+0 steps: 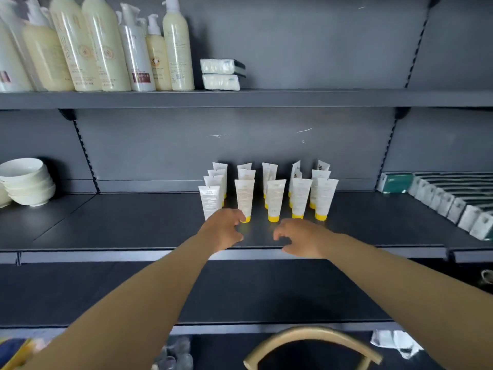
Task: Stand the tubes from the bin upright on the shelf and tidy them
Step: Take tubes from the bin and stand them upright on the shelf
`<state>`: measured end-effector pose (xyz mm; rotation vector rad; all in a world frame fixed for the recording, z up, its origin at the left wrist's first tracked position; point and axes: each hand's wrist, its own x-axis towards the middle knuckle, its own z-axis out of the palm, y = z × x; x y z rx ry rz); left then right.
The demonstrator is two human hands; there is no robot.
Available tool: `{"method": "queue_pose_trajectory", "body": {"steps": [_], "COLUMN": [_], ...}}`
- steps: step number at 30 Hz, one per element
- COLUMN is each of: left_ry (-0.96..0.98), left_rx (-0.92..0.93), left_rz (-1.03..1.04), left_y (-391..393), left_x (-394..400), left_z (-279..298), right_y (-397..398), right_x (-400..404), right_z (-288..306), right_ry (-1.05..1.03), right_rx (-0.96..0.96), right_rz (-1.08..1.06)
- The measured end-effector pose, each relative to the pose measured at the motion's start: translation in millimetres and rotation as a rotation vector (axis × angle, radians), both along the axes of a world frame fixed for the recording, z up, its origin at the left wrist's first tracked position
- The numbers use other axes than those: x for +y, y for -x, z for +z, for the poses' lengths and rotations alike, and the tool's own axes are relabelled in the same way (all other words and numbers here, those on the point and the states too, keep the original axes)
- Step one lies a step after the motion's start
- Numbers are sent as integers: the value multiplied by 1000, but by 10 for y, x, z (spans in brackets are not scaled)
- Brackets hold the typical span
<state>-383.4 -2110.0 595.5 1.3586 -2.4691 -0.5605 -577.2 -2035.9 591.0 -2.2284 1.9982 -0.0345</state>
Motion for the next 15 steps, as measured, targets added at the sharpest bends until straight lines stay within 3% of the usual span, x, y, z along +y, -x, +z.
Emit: {"method": "queue_pose_trajectory", "body": {"steps": [6,15], "left_ry": [-158,-362], "left_rx": [-54,-216], "left_rz": [-95,-129], "left_y": [-35,-141], "left_x": [840,1828], "left_z": [-846,-2560], "right_y": [39,291], "right_x": [983,2131], "right_z": [-612,-2048], "right_ry": [-124,-364], "right_rx": [10,22], "right_rz": [-103,-192]}}
